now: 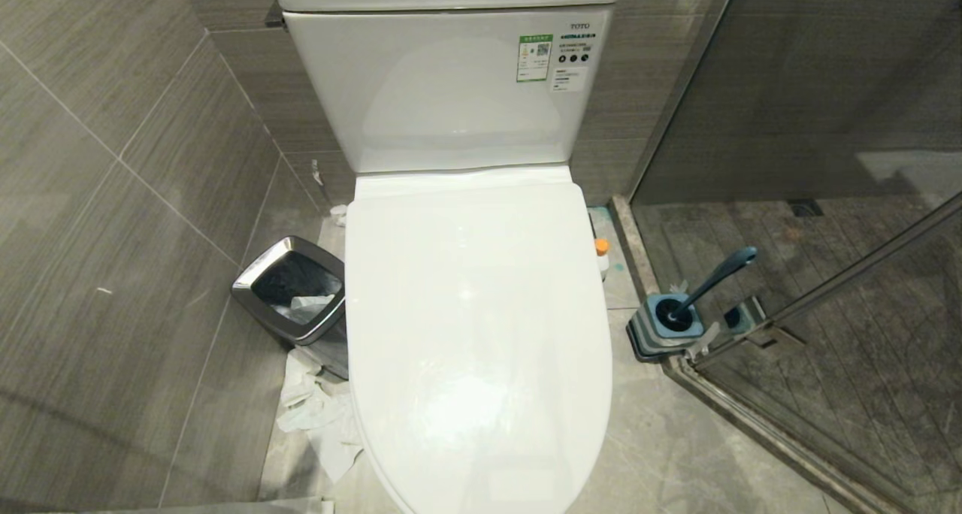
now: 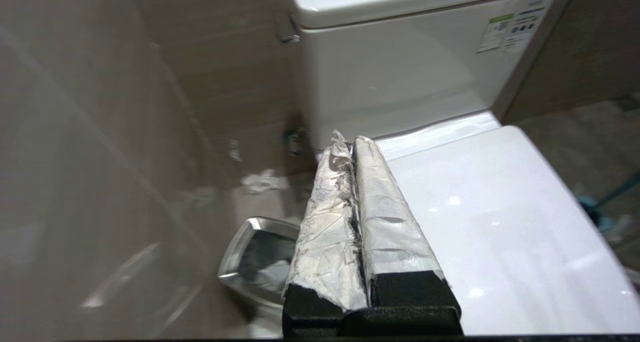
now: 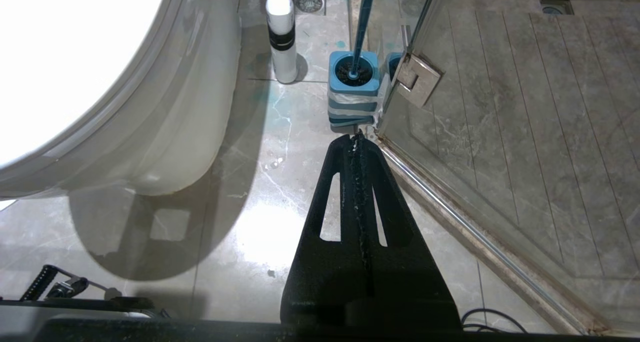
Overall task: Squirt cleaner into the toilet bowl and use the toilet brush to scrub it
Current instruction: Use the left hand to lift the toilet lid slightly
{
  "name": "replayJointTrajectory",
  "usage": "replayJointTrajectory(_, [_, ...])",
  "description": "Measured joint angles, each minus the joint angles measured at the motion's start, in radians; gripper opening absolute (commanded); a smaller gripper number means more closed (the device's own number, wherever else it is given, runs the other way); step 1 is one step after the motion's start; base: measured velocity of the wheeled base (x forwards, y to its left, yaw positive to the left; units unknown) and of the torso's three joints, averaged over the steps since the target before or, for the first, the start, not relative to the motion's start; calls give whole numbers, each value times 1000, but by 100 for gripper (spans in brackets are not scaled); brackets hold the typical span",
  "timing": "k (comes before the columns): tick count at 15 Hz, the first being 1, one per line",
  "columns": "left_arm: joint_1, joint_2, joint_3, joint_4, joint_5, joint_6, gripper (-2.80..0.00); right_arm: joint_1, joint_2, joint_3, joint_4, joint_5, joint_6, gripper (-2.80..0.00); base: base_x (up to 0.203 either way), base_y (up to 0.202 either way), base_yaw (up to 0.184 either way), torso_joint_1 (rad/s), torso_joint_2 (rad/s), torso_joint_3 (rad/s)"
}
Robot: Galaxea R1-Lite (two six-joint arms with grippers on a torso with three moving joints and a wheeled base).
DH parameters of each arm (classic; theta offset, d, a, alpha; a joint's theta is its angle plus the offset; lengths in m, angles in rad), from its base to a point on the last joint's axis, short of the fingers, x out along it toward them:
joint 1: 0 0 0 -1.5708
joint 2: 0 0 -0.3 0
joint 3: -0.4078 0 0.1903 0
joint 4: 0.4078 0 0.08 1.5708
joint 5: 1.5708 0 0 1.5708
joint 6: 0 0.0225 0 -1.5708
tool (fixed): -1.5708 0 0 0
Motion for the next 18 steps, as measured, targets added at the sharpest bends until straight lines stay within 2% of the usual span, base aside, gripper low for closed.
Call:
replayJointTrajectory(4, [-47, 247, -67, -163, -60, -177, -280, 0, 0, 0, 0, 0, 0, -280, 0, 0, 0, 0, 0, 0])
replayJointTrajectory(6, [-53, 354, -113, -188, -110, -254, -280, 0, 0, 0, 0, 0, 0, -280, 0, 0, 0, 0, 0, 0])
replayJointTrajectory(8, [-54, 437, -139, -189, -137, -282, -280, 0, 0, 0, 0, 0, 0, -280, 0, 0, 0, 0, 0, 0])
replayJointTrajectory(11, [-53, 521, -146, -162, -215, -356, -280, 0, 0, 0, 0, 0, 0, -280, 0, 0, 0, 0, 0, 0])
replayJointTrajectory(13, [-45, 558, -149, -155, -259, -385, -280, 0, 0, 0, 0, 0, 0, -280, 0, 0, 0, 0, 0, 0])
replayJointTrajectory(16, [-23, 604, -141, -151, -366, -422, -280, 0, 0, 0, 0, 0, 0, -280, 0, 0, 0, 0, 0, 0])
replayJointTrajectory(18, [-15, 630, -135, -151, -409, -464, -280, 0, 0, 0, 0, 0, 0, -280, 0, 0, 0, 0, 0, 0])
